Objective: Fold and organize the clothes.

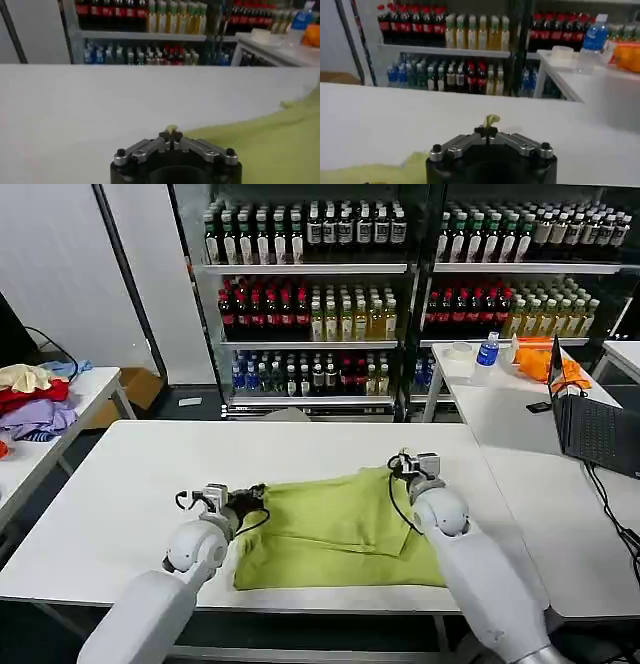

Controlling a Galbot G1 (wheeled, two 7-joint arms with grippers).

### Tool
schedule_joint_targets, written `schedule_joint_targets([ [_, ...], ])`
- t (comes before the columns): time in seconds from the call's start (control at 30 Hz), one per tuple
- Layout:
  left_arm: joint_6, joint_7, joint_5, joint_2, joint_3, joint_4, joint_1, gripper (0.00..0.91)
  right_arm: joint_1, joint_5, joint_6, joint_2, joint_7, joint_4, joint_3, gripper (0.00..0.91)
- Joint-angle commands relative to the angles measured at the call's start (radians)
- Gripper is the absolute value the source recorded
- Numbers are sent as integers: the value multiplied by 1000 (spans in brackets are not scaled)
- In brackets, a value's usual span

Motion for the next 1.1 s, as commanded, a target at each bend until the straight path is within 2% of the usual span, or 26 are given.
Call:
schedule_joint_targets([
  [0.03, -8, 12, -25, 52, -13, -129, 26, 10, -140, -7, 8, -85, -2, 256, 58, 0],
  [0.47, -2, 22, 3, 116, -49, -243, 145, 20, -463, -27, 3, -155, -5, 549, 191, 0],
  [0.87, 12, 29, 25, 135, -67, -329, 259, 20, -747, -82, 8, -110, -23, 731, 383, 0],
  [1.1, 11, 39, 43, 142, -63, -329, 284, 20, -814, -126, 12, -68, -28, 725, 398, 0],
])
